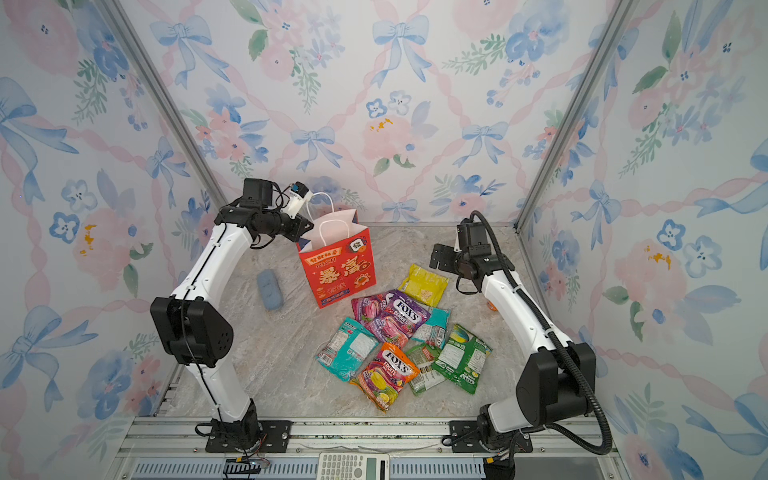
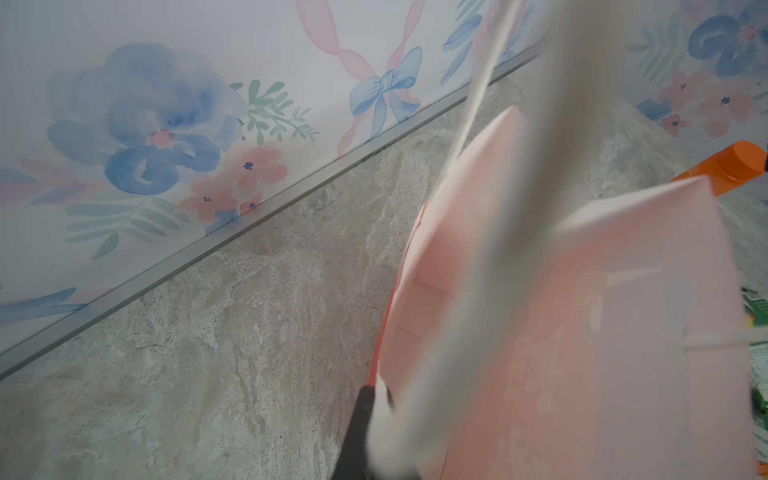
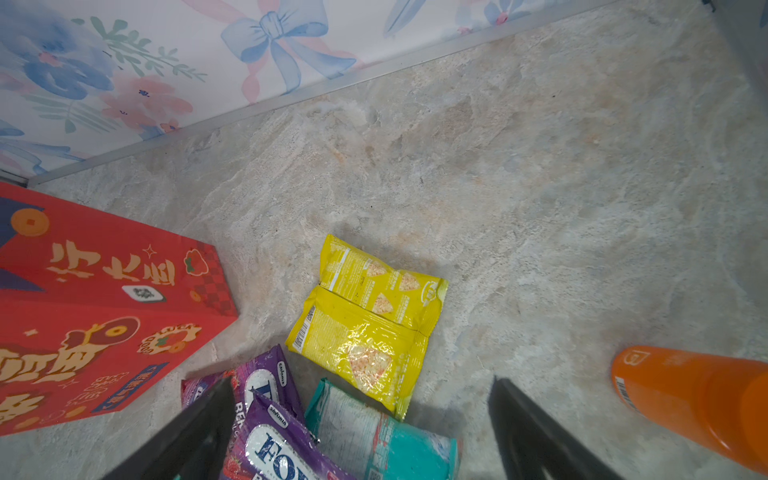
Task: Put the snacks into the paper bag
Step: 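Grasp the paper bag rim with the left gripper while the right gripper hovers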
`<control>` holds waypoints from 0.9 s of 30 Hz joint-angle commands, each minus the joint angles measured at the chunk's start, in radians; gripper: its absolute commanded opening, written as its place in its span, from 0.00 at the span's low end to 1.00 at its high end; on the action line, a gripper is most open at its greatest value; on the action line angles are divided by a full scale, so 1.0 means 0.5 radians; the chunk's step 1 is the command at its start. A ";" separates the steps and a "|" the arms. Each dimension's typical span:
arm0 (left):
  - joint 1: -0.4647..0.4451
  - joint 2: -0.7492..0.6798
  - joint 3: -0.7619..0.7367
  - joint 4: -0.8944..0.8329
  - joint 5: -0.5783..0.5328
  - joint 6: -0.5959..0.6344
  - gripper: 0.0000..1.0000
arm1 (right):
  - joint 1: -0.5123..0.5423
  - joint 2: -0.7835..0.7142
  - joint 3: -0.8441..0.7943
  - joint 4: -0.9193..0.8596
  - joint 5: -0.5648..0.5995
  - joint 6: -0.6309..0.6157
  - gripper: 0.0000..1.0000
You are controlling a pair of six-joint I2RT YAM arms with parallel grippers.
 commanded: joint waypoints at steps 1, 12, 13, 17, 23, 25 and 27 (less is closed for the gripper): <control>-0.016 -0.180 -0.077 -0.083 -0.073 -0.063 0.00 | 0.023 0.057 0.063 0.018 -0.070 0.030 0.98; -0.027 -0.710 -0.531 -0.135 -0.157 -0.295 0.00 | 0.099 0.212 0.175 0.018 -0.168 0.070 0.99; -0.027 -0.747 -0.570 -0.134 -0.158 -0.330 0.00 | 0.104 0.221 0.174 0.015 -0.176 0.075 1.00; -0.026 -0.914 -0.729 -0.133 -0.144 -0.479 0.00 | 0.133 0.254 0.209 -0.012 -0.220 0.095 0.99; -0.022 -1.162 -0.949 -0.138 -0.195 -0.541 0.00 | 0.183 0.224 0.192 -0.019 -0.235 0.132 0.99; -0.020 -1.236 -1.008 -0.139 -0.214 -0.560 0.00 | 0.197 0.213 0.180 -0.018 -0.240 0.139 0.99; -0.018 -1.294 -1.064 -0.137 -0.211 -0.595 0.00 | 0.208 0.205 0.171 -0.025 -0.239 0.147 0.99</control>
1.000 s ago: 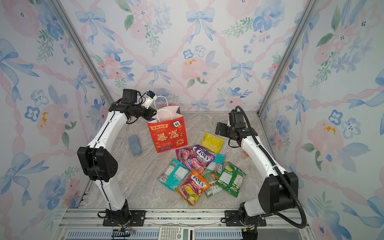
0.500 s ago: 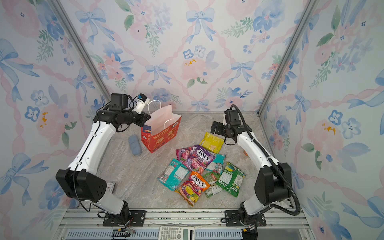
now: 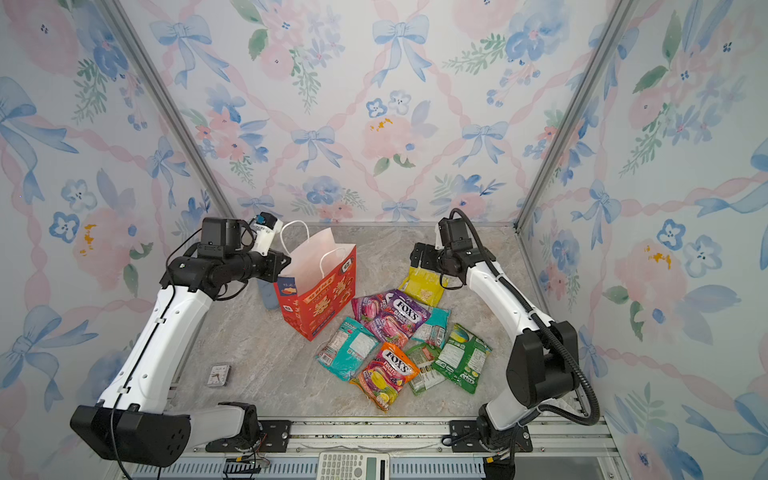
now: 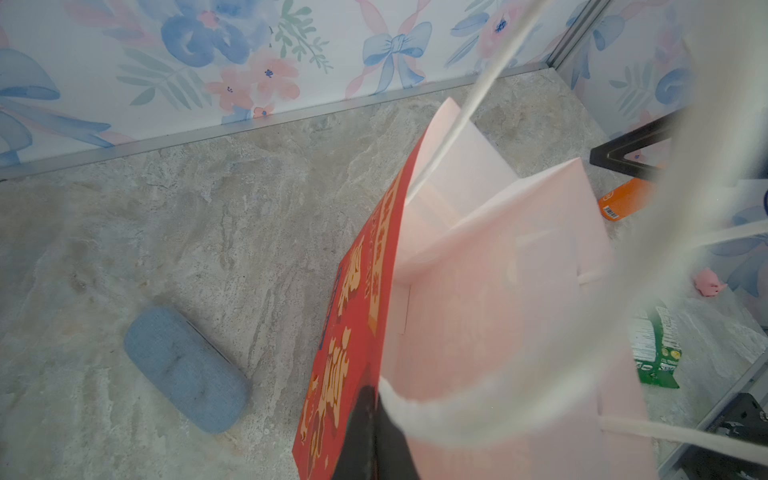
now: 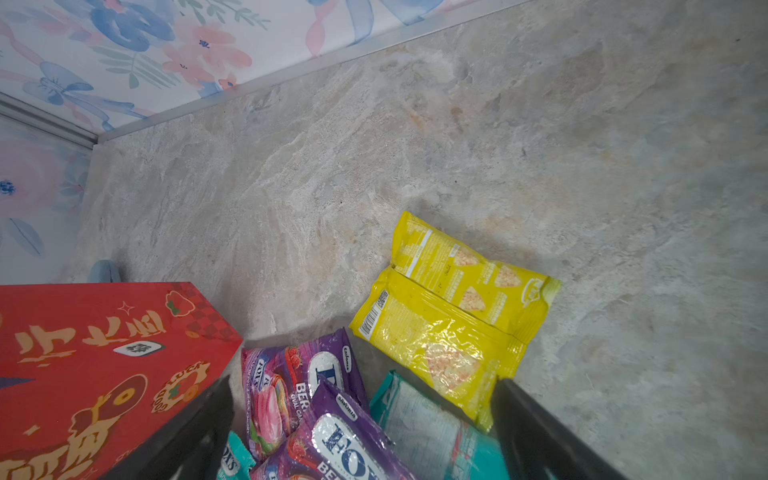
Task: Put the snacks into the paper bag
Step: 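Grasp the paper bag rim with the left gripper while the right gripper hovers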
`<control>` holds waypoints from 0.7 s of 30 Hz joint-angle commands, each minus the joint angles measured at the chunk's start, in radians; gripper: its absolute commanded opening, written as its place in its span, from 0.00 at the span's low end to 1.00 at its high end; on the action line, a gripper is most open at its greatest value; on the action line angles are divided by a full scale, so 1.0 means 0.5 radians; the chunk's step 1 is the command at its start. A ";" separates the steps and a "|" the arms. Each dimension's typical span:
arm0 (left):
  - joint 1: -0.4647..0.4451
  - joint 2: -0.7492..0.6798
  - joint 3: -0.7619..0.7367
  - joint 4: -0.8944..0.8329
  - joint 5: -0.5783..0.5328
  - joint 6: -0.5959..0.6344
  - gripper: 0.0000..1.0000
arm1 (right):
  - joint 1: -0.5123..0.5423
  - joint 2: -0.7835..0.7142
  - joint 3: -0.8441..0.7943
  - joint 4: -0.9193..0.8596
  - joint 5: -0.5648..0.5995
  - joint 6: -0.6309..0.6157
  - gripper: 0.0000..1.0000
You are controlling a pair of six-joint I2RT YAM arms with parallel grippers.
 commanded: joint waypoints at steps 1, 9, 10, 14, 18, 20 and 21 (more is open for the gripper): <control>0.004 -0.097 -0.081 -0.001 -0.005 -0.098 0.00 | 0.030 -0.025 0.015 -0.032 -0.030 0.041 0.99; 0.010 -0.137 -0.259 0.001 -0.059 -0.140 0.06 | 0.058 -0.004 0.045 -0.026 -0.062 0.093 0.98; 0.014 -0.136 -0.260 0.001 -0.060 -0.141 0.10 | 0.059 -0.004 0.051 -0.028 -0.062 0.098 0.98; 0.028 -0.137 -0.245 -0.001 -0.042 -0.138 0.35 | 0.063 -0.001 0.069 -0.026 -0.065 0.111 0.98; 0.050 -0.128 -0.220 0.003 -0.054 -0.126 0.42 | 0.066 -0.001 0.069 -0.023 -0.071 0.125 0.98; 0.056 -0.100 -0.197 0.008 -0.063 -0.120 0.43 | 0.067 -0.004 0.066 -0.031 -0.077 0.127 0.98; 0.057 -0.086 -0.188 0.007 -0.063 -0.115 0.43 | 0.066 -0.006 0.064 -0.037 -0.079 0.127 0.97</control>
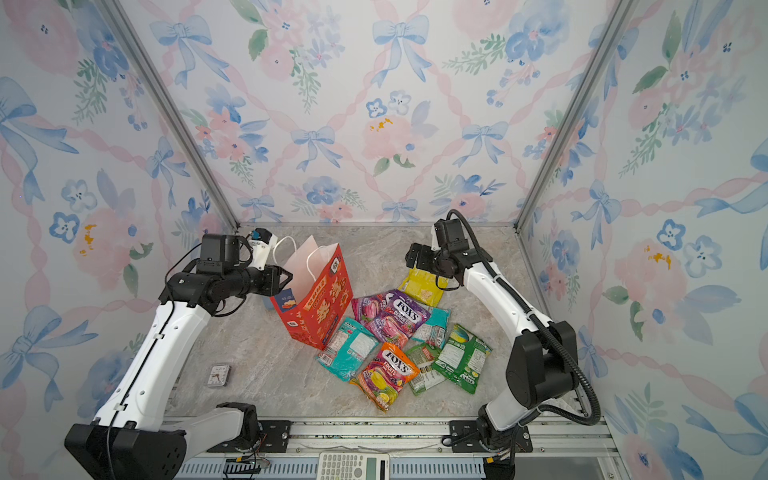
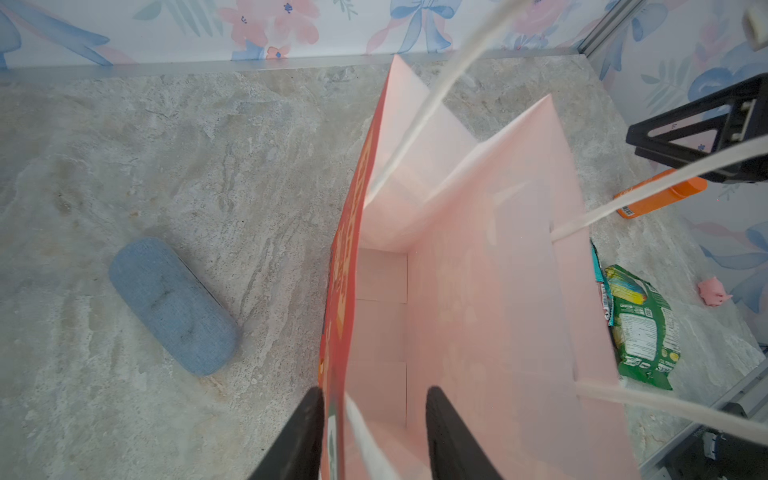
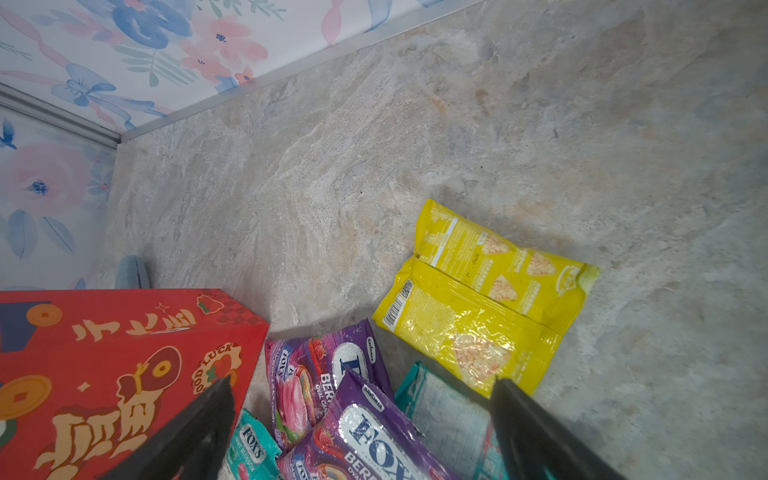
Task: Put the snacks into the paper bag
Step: 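Grasp the paper bag rim with the left gripper while the right gripper hovers, then lower the right gripper onto the purple FOX'S candy bag and grasp it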
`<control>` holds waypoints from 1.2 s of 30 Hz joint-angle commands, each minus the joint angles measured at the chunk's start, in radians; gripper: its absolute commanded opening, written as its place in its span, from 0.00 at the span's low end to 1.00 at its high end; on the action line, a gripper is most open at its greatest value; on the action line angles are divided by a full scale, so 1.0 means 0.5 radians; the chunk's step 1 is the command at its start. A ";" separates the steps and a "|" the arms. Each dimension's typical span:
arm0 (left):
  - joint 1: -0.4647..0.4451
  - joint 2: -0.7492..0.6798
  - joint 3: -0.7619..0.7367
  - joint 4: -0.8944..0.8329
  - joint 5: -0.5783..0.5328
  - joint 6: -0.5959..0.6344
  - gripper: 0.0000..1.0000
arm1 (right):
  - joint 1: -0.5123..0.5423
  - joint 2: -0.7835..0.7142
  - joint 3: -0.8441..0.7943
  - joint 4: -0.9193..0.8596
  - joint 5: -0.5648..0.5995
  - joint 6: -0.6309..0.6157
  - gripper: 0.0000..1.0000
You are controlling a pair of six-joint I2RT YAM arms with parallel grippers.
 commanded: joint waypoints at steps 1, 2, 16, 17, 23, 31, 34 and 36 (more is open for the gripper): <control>0.017 0.058 0.063 0.005 -0.012 0.021 0.43 | 0.022 -0.010 0.055 -0.041 -0.042 0.024 0.96; 0.017 0.080 0.074 0.005 -0.014 0.023 0.42 | 0.024 -0.015 0.051 -0.046 -0.049 0.028 0.95; 0.020 0.264 0.221 0.011 0.084 0.046 0.00 | 0.112 -0.362 -0.613 0.130 -0.270 0.371 0.82; 0.020 0.273 0.237 0.013 0.098 0.047 0.00 | 0.121 -0.386 -0.679 0.156 -0.303 0.413 0.80; 0.019 0.294 0.269 0.012 0.144 0.055 0.00 | 0.244 -0.522 -0.963 0.222 -0.339 0.620 0.75; 0.018 0.303 0.254 0.010 0.159 0.061 0.00 | 0.263 -0.683 -1.338 0.481 -0.351 0.875 0.71; 0.019 0.298 0.245 0.007 0.095 0.043 0.00 | 0.266 -0.665 -1.417 0.568 -0.365 0.944 0.70; 0.019 0.292 0.242 0.006 0.035 0.031 0.00 | 0.269 -0.641 -1.473 0.665 -0.389 0.987 0.70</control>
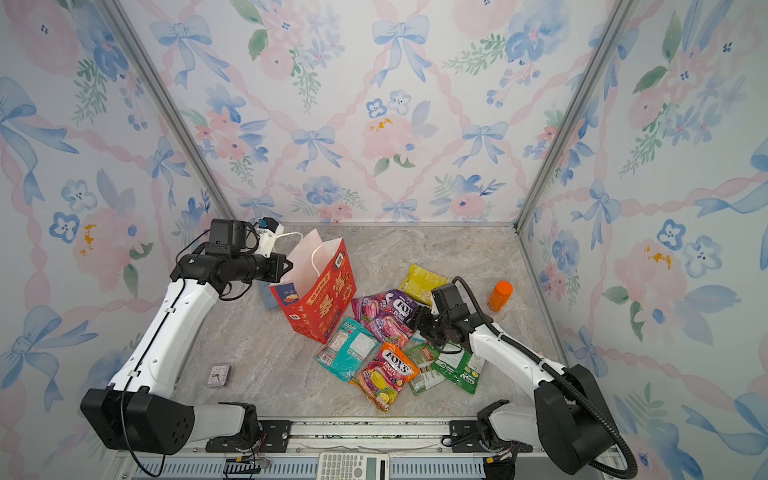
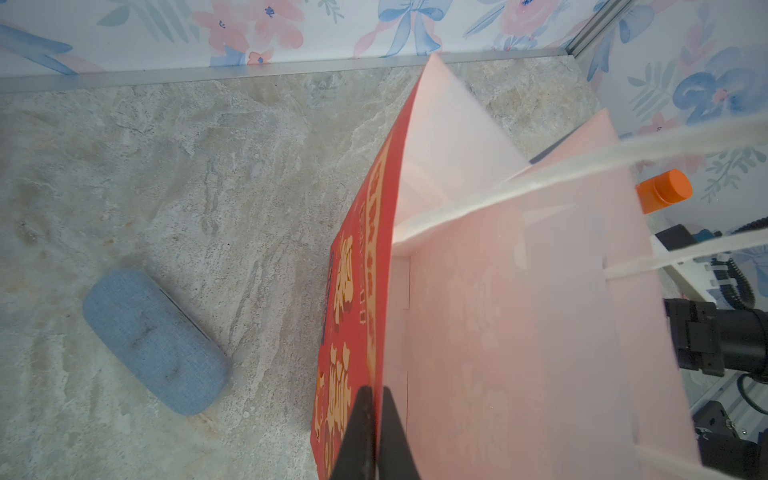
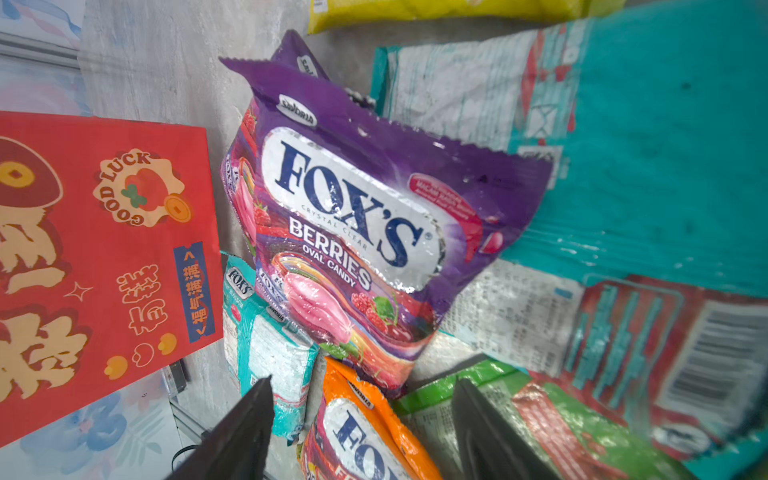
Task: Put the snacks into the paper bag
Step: 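Lower the right gripper onto the purple FOX'S candy bag and grasp it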
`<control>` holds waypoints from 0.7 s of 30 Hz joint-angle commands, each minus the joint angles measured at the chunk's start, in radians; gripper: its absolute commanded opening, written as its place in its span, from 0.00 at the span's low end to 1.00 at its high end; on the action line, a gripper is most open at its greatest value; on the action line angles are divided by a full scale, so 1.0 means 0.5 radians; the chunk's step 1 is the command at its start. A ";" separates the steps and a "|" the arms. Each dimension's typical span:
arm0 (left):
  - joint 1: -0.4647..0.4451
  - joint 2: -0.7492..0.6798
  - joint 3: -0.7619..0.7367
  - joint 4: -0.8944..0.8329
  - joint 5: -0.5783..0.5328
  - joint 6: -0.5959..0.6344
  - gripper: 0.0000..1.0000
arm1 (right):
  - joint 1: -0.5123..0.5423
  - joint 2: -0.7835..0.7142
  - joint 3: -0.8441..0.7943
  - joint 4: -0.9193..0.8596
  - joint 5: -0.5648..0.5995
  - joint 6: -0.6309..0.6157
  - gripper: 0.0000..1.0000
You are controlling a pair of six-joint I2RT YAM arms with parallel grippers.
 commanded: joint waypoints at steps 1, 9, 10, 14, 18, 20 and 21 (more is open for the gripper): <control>0.011 0.000 0.016 0.006 -0.077 -0.010 0.00 | 0.008 0.040 -0.091 0.224 -0.049 0.144 0.70; 0.001 -0.053 -0.001 0.000 -0.205 -0.026 0.00 | 0.009 0.242 -0.178 0.601 -0.105 0.299 0.69; -0.002 -0.053 -0.001 0.000 -0.208 -0.029 0.00 | 0.008 0.264 -0.184 0.643 -0.106 0.314 0.69; -0.032 -0.040 -0.030 0.000 -0.270 -0.032 0.00 | 0.009 0.363 -0.191 0.775 -0.108 0.363 0.65; -0.060 -0.025 -0.041 -0.002 -0.327 -0.031 0.00 | 0.010 0.402 -0.185 0.834 -0.110 0.382 0.52; -0.069 -0.028 -0.036 -0.001 -0.358 -0.033 0.00 | 0.009 0.403 -0.163 0.822 -0.109 0.370 0.42; -0.070 -0.029 -0.032 -0.001 -0.364 -0.033 0.00 | 0.008 0.400 -0.150 0.812 -0.106 0.361 0.37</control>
